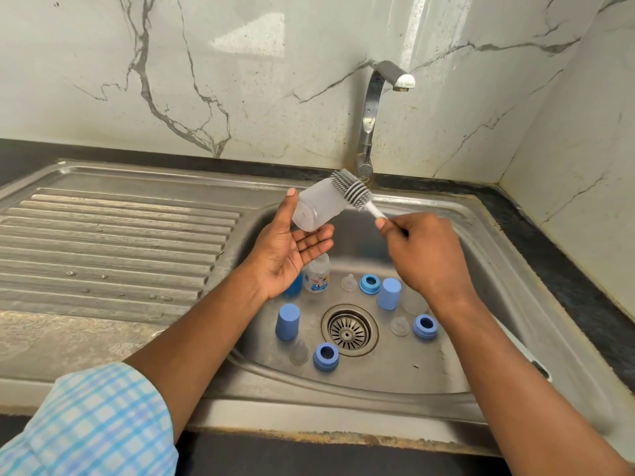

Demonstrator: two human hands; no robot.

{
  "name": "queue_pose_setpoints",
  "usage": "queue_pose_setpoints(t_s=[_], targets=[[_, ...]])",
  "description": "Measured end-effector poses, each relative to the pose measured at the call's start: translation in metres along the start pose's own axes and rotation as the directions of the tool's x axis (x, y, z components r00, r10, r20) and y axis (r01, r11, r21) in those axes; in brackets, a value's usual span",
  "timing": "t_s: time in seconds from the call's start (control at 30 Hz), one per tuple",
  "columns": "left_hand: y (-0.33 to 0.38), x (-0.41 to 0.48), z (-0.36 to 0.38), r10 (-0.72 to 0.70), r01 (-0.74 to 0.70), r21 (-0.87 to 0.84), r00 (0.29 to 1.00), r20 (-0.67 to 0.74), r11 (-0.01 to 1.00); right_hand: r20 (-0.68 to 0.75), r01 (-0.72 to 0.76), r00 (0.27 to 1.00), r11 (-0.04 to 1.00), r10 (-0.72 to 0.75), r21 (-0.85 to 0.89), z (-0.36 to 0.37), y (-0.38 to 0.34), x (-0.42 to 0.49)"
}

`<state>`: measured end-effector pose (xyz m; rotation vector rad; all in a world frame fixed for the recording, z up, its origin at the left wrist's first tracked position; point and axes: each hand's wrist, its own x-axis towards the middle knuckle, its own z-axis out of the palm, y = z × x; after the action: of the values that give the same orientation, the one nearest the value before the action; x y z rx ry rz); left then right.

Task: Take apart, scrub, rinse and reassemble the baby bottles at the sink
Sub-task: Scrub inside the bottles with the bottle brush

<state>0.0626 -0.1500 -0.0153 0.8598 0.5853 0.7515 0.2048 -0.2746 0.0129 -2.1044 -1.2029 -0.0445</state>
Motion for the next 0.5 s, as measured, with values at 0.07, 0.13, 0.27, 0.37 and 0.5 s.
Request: queue_pose_setpoints(t_s=[0.07,0.13,0.27,0.37,0.5], targets=[[-0.002,0.001,0.001,-0.006,0.006,-0.006,1.0,-0.002,1.0,0.003,-0.024,1.0,1.0,0.024,0.008,-0.002,0.003,0.0],[-0.002,0.001,0.0,-0.005,0.004,-0.039,1.0,-0.019,0.999,0.087,0.023,0.996,0.999,-0.026,0.032,-0.001,-0.003,-0.006],[0.002,0.004,-0.004,-0.008,0.001,-0.114,0.998,-0.055,0.994,0.2,0.133,0.971,0.991,-0.13,-0.002,0.005,-0.019,-0.016],[0.002,0.003,-0.004,-0.027,0.022,-0.091,0.998,-0.05,0.996,0.11,0.049,0.993,0.998,-0.045,-0.029,0.003,-0.011,-0.008],[0.0,0.001,-0.001,-0.051,0.05,-0.051,0.999,-0.013,0.997,0.04,-0.031,0.999,1.0,0.031,0.005,0.001,0.003,-0.001]])
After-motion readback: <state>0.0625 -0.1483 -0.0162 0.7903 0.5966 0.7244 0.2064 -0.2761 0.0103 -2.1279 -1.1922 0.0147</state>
